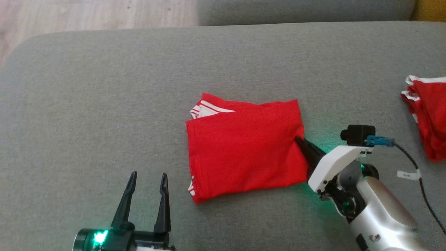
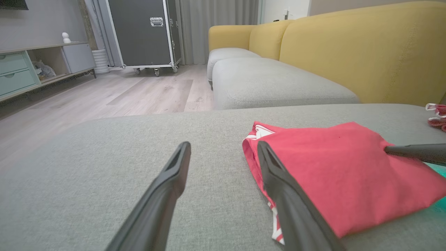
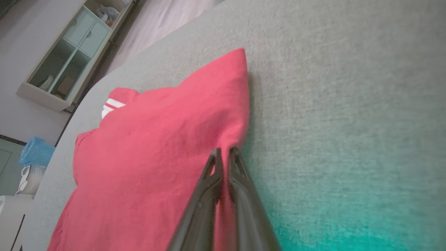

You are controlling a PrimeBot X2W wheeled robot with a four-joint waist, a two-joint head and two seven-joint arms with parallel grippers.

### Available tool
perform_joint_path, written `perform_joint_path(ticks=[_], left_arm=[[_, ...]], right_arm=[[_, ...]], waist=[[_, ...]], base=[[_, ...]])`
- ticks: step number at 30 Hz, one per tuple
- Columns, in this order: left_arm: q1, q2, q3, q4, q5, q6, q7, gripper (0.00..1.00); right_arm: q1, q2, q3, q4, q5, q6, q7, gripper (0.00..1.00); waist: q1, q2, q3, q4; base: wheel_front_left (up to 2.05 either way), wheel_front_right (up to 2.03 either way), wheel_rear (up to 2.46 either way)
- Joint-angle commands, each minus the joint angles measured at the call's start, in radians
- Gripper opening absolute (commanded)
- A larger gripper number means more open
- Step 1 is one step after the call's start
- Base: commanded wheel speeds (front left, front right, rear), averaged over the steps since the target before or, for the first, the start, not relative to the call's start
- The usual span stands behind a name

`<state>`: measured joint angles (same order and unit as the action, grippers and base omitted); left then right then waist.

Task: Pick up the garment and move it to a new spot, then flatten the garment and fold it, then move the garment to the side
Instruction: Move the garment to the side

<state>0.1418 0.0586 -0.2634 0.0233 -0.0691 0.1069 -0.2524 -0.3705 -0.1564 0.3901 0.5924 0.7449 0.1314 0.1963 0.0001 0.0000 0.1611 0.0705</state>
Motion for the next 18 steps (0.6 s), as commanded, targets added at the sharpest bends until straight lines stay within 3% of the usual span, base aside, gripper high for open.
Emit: perform_joint_path(ticks=[1,7,13,18], left_arm=[[-0.036,-0.008,0.023,-0.040,0.001,0.004,-0.009,1.00],[-0.036,-0.008,0.042,-0.111,-0.075,-0.020,-0.009,1.00],[-0.053,-0.008,0.057,-0.156,-0.107,-0.045,-0.009,1.00],[-0.075,-0.008,0.053,-0.158,-0.105,-0.071,-0.009,1.00]], right_arm=[[-0.043,-0.019,0.018,-0.045,0.010,-0.001,-0.021,0.00],[-0.075,-0.127,0.013,-0.139,0.011,-0.001,-0.021,0.00],[-0.112,-0.261,-0.054,-0.291,-0.024,-0.001,0.053,0.00],[-0.129,-0.321,-0.116,-0.397,-0.044,-0.001,0.115,0.00]], waist=[[-0.0001,0.0000,0.005,-0.014],[-0.0001,0.0000,0.035,-0.084],[-0.0001,0.0000,0.091,-0.180],[-0.0001,0.0000,0.122,-0.233]], base=[[0.00,0.00,0.00],[0.00,0.00,0.00],[0.00,0.00,0.00],[0.00,0.00,0.00]])
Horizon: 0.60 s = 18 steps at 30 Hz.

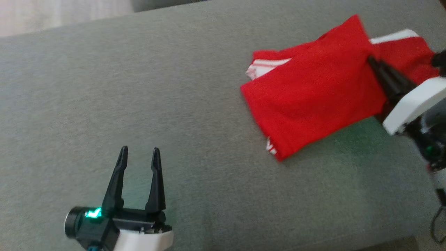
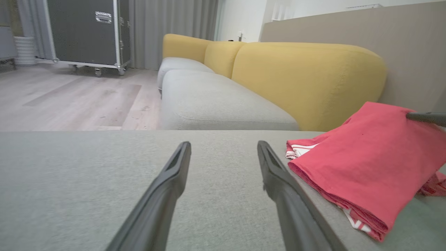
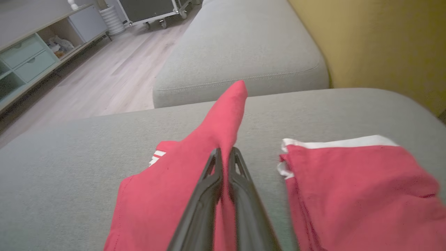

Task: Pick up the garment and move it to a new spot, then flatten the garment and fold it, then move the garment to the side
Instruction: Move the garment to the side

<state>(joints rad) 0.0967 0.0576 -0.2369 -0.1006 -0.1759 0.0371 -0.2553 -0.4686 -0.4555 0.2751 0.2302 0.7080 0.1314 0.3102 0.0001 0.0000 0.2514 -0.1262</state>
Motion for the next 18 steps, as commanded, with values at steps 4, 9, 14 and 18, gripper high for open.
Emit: perform_joint_path(ticks=[4,9,14,18], left_arm=[[-0.055,-0.007,0.032,-0.031,0.012,-0.025,-0.006,1.00],[-0.080,-0.007,0.041,-0.032,0.027,-0.045,-0.006,1.00],[-0.094,-0.007,0.045,-0.027,0.038,-0.063,-0.006,1.00],[-0.095,-0.007,0.049,-0.023,0.043,-0.073,-0.006,1.00]], right_arm=[[-0.049,-0.061,-0.061,-0.117,-0.031,-0.001,0.061,0.00],[-0.065,-0.092,-0.142,-0.184,-0.068,-0.001,0.123,0.00],[-0.039,-0.125,-0.235,-0.230,-0.104,-0.001,0.177,0.00],[0.001,-0.145,-0.315,-0.257,-0.133,-0.001,0.218,0.00]], waist=[[-0.0001,0.0000,0.059,-0.074],[-0.0001,0.0000,0.087,-0.095],[-0.0001,0.0000,0.106,-0.089],[-0.0001,0.0000,0.115,-0.085]], base=[[0.00,0.00,0.00],[0.00,0.00,0.00],[0.00,0.00,0.00],[0.00,0.00,0.00]])
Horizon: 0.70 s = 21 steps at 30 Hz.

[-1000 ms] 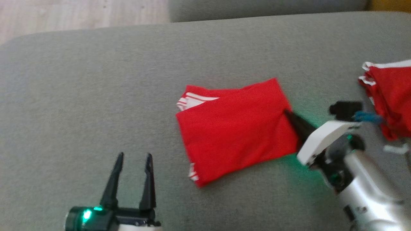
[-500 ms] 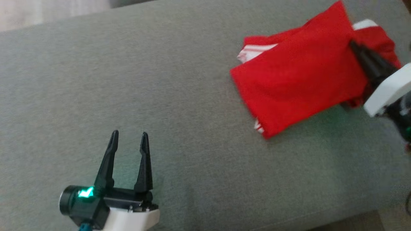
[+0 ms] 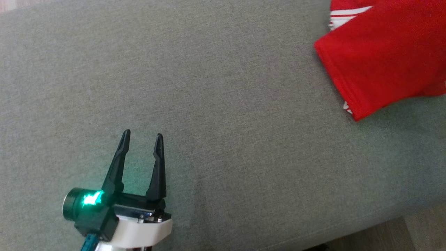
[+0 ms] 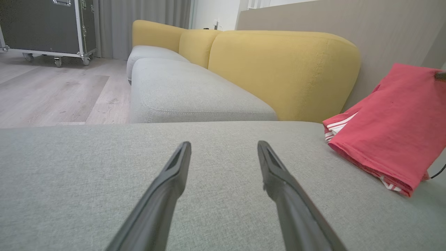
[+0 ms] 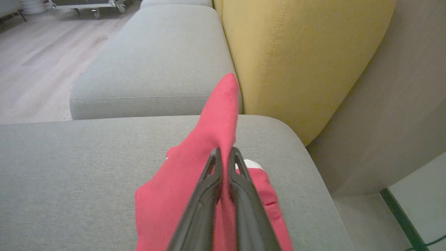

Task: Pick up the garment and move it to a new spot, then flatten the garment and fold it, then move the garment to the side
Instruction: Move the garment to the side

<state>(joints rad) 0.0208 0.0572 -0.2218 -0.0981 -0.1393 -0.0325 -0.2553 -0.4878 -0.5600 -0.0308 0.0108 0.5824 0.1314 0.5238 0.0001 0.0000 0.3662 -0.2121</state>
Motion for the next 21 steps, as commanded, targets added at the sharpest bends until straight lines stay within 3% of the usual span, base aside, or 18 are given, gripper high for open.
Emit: perform_joint_path(ticks=[1,4,5,6,13,21], left_arm=[[-0.019,-0.007,0.035,-0.022,0.007,-0.004,-0.006,1.00],[-0.018,-0.007,0.039,-0.010,0.007,-0.004,-0.006,1.00],[-0.017,-0.007,0.040,-0.005,0.008,-0.003,-0.006,1.00],[-0.016,-0.007,0.039,-0.001,0.009,-0.001,-0.006,1.00],[0.011,-0.007,0.031,0.028,0.006,0.016,-0.006,1.00],[0.090,-0.007,0.023,0.066,-0.001,0.062,-0.006,1.00]], right_arm=[[0.033,-0.043,-0.027,-0.041,-0.017,-0.001,0.013,0.00],[0.078,-0.051,-0.060,-0.044,-0.062,-0.001,0.044,0.01],[0.092,-0.047,-0.070,-0.044,-0.076,-0.001,0.048,0.47],[0.104,-0.039,-0.080,-0.044,-0.092,-0.001,0.043,1.00],[0.215,0.061,-0.050,-0.040,-0.190,-0.001,-0.045,1.00],[0.367,0.246,0.108,0.067,-0.202,-0.001,-0.285,1.00]], waist=[[-0.0001,0.0000,0.001,0.002],[-0.0001,0.0000,-0.010,0.004],[-0.0001,0.0000,-0.016,0.006],[-0.0001,0.0000,-0.025,0.009],[-0.0001,0.0000,-0.119,0.037],[-0.0001,0.0000,-0.262,0.088]], base=[[0.00,0.00,0.00],[0.00,0.00,0.00],[0.00,0.00,0.00],[0.00,0.00,0.00],[0.00,0.00,0.00],[0.00,0.00,0.00]])
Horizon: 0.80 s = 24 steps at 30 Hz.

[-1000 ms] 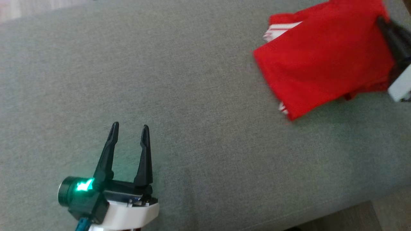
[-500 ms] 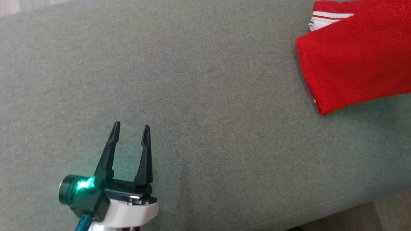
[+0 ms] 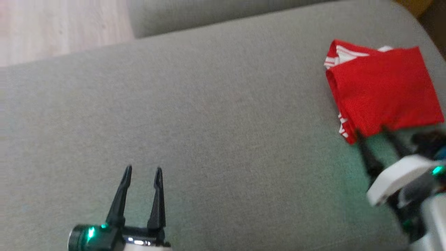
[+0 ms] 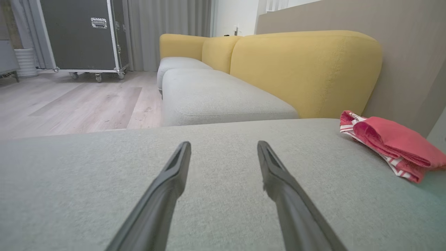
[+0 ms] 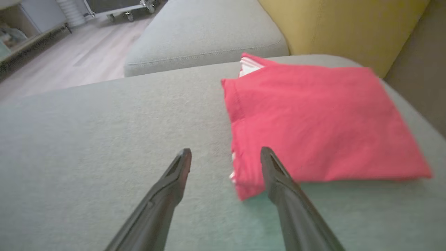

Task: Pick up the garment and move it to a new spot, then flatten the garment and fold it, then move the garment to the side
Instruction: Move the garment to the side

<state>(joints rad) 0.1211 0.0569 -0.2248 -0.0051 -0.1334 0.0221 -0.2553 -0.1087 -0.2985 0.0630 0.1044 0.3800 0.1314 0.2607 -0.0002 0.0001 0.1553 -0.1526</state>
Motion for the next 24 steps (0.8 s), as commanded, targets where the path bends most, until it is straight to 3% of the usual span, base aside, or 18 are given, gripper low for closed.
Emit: perform_joint_path(ticks=[1,2,3,4,11,14,20,24], left_arm=[[0.000,-0.007,0.025,-0.023,-0.007,0.011,-0.006,1.00],[0.000,-0.007,0.025,-0.023,-0.007,0.011,-0.006,1.00],[0.019,-0.007,0.023,-0.015,-0.006,0.020,-0.006,1.00],[0.019,-0.007,0.023,-0.015,-0.006,0.020,-0.006,1.00],[0.083,-0.007,0.064,0.015,-0.032,0.044,-0.006,1.00],[0.103,-0.007,0.090,0.010,-0.028,0.045,-0.006,1.00],[0.128,-0.007,0.123,-0.037,-0.006,0.045,-0.006,1.00],[0.153,-0.007,0.129,-0.052,-0.003,0.042,-0.006,1.00]], right_arm=[[0.000,0.004,0.034,-0.002,0.002,-0.001,-0.070,1.00],[0.000,0.004,0.034,-0.002,0.002,-0.001,-0.070,1.00],[0.022,0.049,0.057,0.059,0.003,-0.001,-0.161,1.00],[0.022,0.049,0.057,0.059,0.003,-0.001,-0.161,1.00],[0.048,0.135,0.173,0.250,-0.094,-0.001,-0.487,1.00],[0.053,0.159,0.207,0.266,-0.145,-0.001,-0.520,1.00],[0.148,0.196,0.158,0.095,-0.219,-0.001,-0.522,1.00],[0.221,0.208,0.126,0.047,-0.253,-0.001,-0.522,1.00]], waist=[[0.0002,-0.0001,-0.070,0.035],[0.0002,-0.0001,-0.070,0.035],[0.0002,-0.0001,-0.100,0.046],[0.0002,-0.0001,-0.100,0.046],[0.0002,-0.0001,-0.176,0.085],[0.0002,-0.0001,-0.198,0.098],[0.0002,-0.0001,-0.225,0.115],[0.0002,-0.0001,-0.244,0.124]], base=[[0.00,0.00,0.00],[0.00,0.00,0.00],[0.00,0.00,0.00],[0.00,0.00,0.00],[0.00,0.00,0.00],[0.00,0.00,0.00],[0.00,0.00,0.00],[0.00,0.00,0.00]])
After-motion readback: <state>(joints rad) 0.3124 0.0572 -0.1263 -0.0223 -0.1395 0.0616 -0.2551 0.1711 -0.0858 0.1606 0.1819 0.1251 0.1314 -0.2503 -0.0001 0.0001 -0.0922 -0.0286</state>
